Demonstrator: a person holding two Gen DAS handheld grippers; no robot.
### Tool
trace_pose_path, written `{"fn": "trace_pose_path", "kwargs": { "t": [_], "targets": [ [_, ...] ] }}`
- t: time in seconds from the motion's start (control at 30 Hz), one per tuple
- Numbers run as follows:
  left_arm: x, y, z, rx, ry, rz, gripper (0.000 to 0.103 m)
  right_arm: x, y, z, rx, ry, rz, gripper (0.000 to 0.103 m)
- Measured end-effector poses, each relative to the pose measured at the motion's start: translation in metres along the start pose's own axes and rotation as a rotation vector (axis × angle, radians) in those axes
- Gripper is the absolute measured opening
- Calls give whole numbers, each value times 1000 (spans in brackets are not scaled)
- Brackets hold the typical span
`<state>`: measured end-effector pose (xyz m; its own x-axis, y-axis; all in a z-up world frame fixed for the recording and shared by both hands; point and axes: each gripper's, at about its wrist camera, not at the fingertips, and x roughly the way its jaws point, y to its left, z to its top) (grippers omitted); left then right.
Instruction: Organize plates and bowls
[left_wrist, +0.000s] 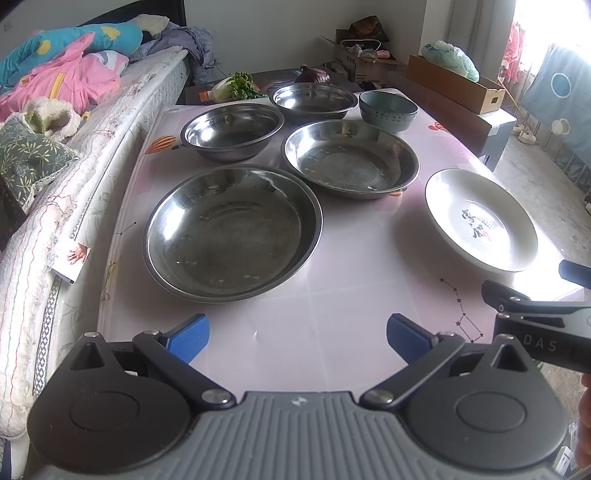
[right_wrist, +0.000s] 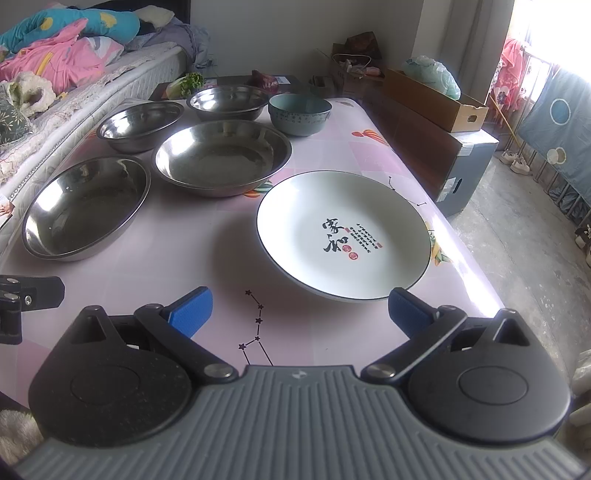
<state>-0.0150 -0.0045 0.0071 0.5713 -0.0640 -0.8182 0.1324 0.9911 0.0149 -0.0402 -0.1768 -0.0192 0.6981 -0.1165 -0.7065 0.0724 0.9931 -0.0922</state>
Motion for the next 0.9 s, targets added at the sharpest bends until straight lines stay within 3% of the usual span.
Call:
{"fn": "trace_pose_path", "kwargs": {
  "t": [0.47,0.7,0.9],
  "targets": [
    [1,1,0,3,-7,5,103,5,-4,-2,16,0,-5,102],
    [-5,12,14,8,-70,1,103,10,-11,0,15,-38,-24,102],
    [-6,39,35,-59,-130,27,103,14,-16,12,-8,-92,-16,102]
  ]
}}
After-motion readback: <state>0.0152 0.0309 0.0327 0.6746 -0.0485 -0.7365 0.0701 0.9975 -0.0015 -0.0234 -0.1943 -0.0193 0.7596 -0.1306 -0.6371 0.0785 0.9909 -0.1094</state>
